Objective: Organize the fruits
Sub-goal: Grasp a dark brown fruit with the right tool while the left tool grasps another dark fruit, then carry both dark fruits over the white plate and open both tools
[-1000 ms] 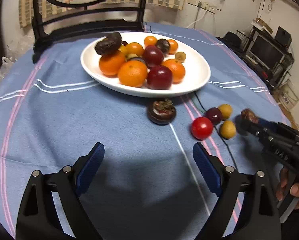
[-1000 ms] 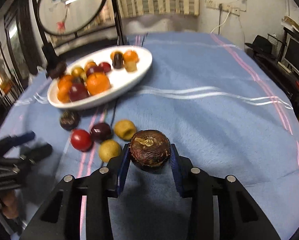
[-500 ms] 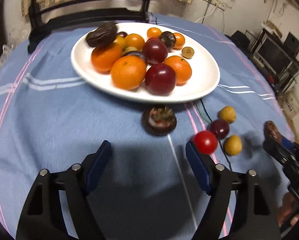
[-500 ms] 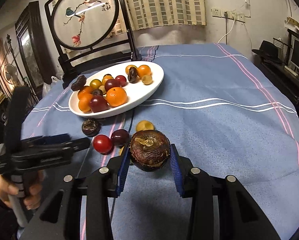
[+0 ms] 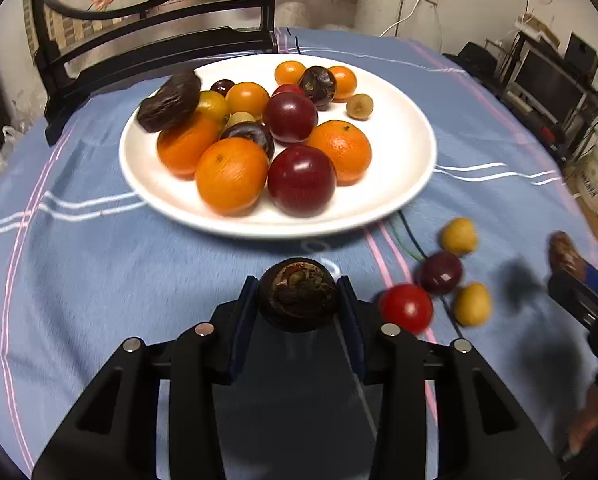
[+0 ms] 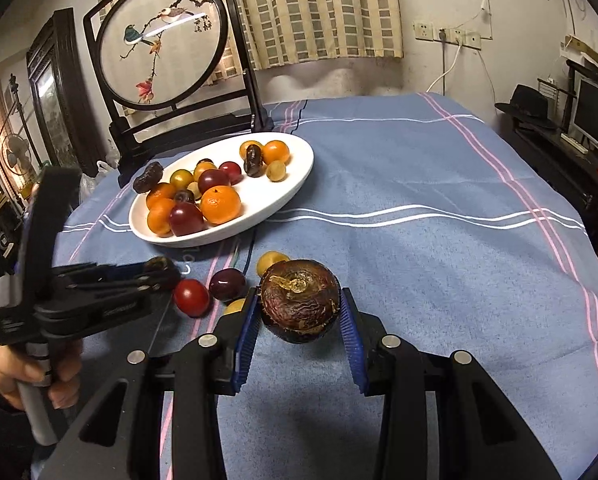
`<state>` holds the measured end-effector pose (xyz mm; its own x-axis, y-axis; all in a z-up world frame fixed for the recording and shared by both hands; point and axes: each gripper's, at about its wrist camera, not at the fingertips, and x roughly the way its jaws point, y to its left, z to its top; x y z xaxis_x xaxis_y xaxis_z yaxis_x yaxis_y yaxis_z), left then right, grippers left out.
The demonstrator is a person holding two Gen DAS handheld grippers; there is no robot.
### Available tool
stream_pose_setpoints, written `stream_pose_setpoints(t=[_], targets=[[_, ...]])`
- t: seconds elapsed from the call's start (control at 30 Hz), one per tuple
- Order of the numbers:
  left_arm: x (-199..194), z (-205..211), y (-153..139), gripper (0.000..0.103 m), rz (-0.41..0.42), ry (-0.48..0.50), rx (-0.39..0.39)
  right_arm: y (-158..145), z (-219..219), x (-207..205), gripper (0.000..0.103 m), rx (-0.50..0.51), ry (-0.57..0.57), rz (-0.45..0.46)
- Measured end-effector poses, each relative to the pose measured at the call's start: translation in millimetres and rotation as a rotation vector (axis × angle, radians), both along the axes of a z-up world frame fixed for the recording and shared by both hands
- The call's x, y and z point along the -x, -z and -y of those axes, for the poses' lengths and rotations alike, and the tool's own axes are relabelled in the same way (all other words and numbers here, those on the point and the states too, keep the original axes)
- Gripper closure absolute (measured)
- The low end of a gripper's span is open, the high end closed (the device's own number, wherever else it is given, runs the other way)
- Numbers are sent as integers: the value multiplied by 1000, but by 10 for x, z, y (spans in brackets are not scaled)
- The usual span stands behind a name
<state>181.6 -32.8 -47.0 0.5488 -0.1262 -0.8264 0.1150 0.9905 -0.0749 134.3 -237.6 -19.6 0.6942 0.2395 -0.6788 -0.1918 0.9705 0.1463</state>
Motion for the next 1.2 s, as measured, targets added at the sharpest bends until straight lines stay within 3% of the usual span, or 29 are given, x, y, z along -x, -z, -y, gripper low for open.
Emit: stream_pose_setpoints(t=[0.3,0.57,0.7,1.07,1.1,1.17,1.2], targets=[[390,-219,-554,64,141,20,19,-160,-113,94,63,3,20,102],[96,-56,-949,64,229,18,-14,-570,-462,-166,63,-8,-99,141],[-303,-31,-949,64,203,-16,3,-576,-619,-510,63,-13,-155,117],[-1002,-84,-629,64,118,-99,-15,-55,-801,-1457,62,32,-117,-76],[-1014,-103,-625,63,118,-107,-9,1,-813,-1531,59,26,-115,-105],[-989,-153,-642,50,125,-133,3,45,-800,-1549,49,21,-103,-119],[-957,-166,-662,48,125,-137,10,32,-786,-1529,50,15,-98,-111]])
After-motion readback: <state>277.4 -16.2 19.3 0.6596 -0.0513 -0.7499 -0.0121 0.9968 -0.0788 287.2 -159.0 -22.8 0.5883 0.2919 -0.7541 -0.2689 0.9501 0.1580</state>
